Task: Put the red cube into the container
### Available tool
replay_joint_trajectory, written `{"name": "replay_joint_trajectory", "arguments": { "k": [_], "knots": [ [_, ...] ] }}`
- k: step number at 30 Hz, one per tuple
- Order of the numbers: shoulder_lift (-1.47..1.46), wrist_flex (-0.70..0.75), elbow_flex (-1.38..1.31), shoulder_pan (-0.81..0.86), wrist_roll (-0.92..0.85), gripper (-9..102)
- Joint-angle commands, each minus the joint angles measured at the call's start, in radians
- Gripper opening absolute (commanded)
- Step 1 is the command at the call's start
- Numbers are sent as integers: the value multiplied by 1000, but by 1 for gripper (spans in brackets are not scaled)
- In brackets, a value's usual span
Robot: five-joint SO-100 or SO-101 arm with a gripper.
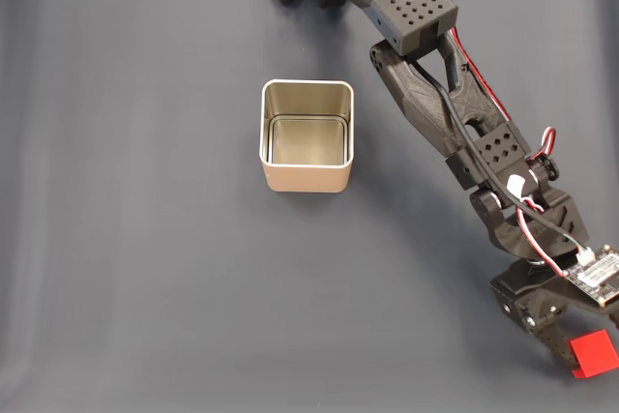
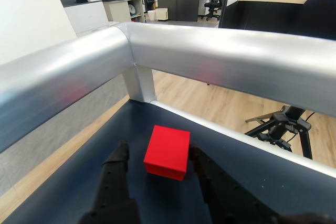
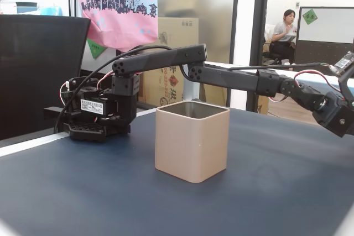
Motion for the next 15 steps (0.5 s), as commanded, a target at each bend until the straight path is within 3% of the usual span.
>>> {"name": "replay_joint_trajectory", "arguments": {
  "k": [1,15],
  "knots": [
    [26,-28,-29,9,2,19],
    [41,0,-29,12,0,11]
  ]
}}
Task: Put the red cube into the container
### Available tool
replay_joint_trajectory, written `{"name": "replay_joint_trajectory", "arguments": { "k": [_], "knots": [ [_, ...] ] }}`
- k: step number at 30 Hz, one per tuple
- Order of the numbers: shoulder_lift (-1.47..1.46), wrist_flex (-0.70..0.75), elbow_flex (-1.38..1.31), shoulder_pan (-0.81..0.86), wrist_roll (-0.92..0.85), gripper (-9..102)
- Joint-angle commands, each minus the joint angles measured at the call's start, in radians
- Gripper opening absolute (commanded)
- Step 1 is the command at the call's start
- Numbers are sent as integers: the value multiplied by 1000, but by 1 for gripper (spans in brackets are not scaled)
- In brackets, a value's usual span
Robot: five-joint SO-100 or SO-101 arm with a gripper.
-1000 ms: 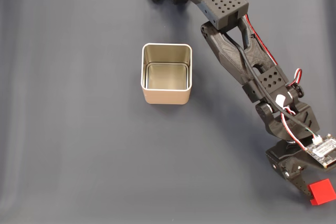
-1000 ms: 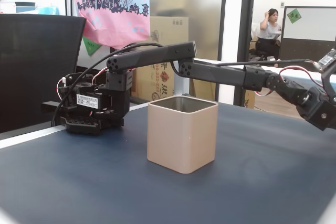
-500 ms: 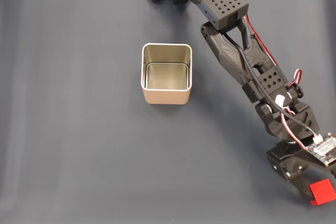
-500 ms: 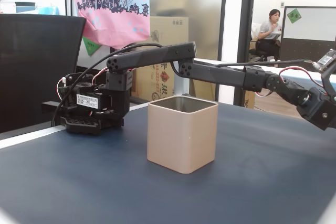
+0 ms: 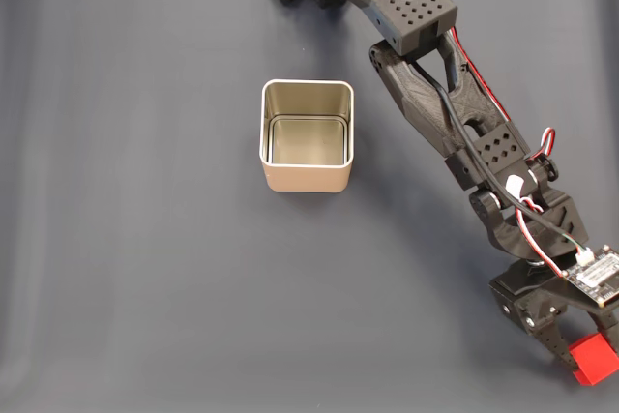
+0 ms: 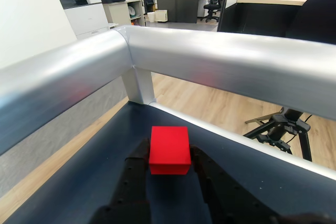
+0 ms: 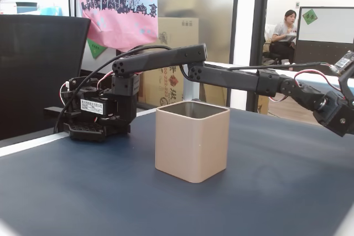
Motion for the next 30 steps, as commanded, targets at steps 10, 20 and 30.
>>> {"name": "replay_joint_trajectory", "arguments": {
  "k": [10,20,30],
  "knots": [
    [210,307,-20,9,35,10],
    [492,706,67,34,15,8],
    [966,739,538,87,37,8]
  ]
}}
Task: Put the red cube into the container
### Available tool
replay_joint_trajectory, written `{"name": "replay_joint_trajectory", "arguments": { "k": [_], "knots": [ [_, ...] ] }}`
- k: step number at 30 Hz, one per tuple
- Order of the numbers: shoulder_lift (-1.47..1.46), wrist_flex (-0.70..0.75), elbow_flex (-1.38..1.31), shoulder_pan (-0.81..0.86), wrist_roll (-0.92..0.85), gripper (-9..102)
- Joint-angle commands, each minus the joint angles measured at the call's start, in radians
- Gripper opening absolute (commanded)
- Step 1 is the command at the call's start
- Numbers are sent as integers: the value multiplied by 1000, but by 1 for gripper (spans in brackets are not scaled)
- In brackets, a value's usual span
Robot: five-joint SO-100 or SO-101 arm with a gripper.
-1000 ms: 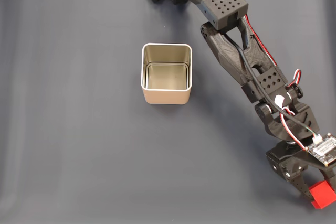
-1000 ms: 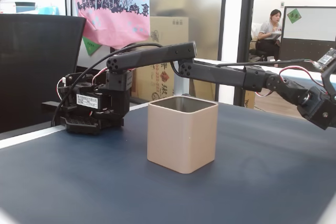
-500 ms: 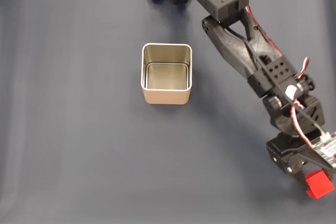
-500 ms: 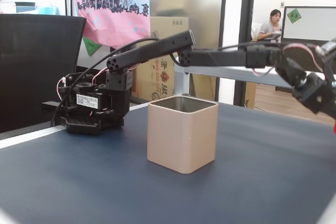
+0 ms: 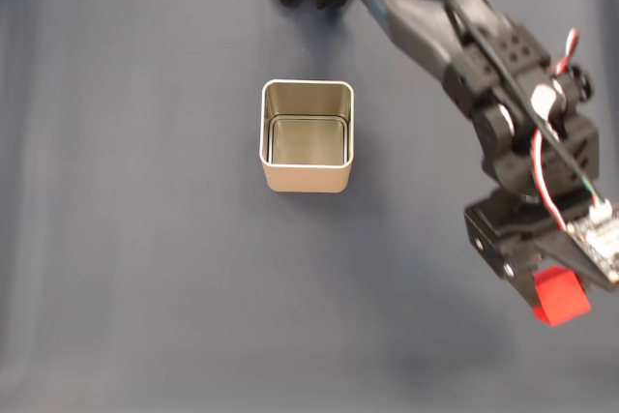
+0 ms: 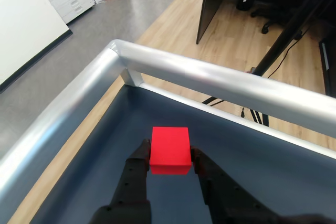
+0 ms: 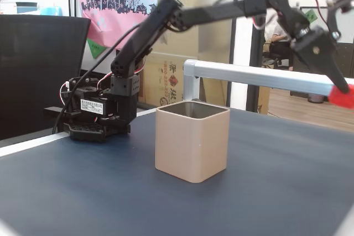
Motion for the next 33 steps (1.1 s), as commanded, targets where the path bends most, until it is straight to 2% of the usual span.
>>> {"name": "replay_joint_trajectory", "arguments": {
  "k": [1,9,17,33],
  "knots": [
    [236,-14,161,23,15,8],
    [630,-61,606,71,6,8],
    [983,-155,1032,187,-38,8],
    [1450,-202,1511,376,-132,8]
  ]
}}
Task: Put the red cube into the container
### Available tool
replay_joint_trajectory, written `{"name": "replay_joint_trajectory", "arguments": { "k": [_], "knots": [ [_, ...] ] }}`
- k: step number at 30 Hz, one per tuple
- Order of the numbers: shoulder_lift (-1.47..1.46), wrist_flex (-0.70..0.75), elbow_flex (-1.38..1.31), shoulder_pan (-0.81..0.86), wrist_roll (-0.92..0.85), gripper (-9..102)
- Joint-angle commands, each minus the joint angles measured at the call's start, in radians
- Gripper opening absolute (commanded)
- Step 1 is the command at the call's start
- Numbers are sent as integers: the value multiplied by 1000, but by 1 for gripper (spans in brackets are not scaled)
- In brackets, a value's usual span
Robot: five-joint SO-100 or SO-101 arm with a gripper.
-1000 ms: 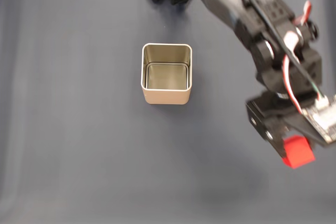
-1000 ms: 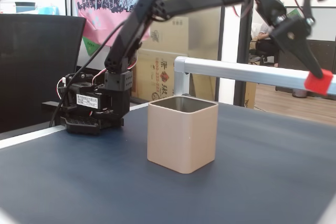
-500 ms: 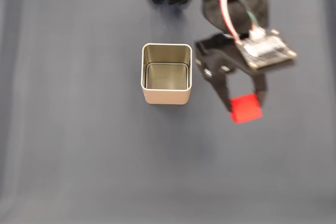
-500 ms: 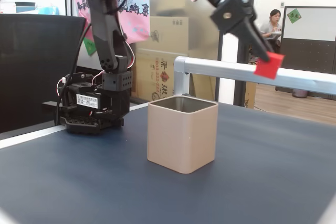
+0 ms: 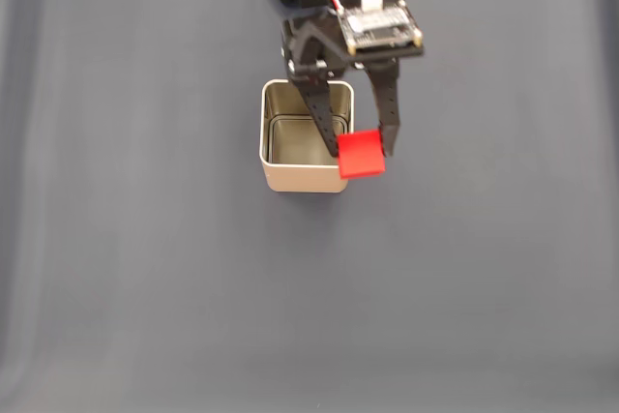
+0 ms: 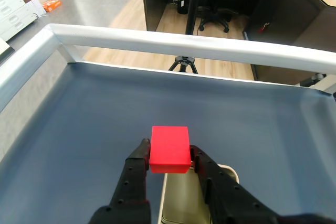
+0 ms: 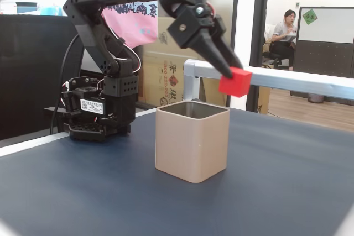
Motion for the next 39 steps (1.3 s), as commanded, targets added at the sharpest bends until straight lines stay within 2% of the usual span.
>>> {"name": "replay_joint_trajectory", "arguments": {
  "k": [1,19,39],
  "knots": [
    [84,-23,37,28,-15,8],
    [371,-20,301,147,-78,8],
    [414,-17,350,147,-77,9]
  ]
}}
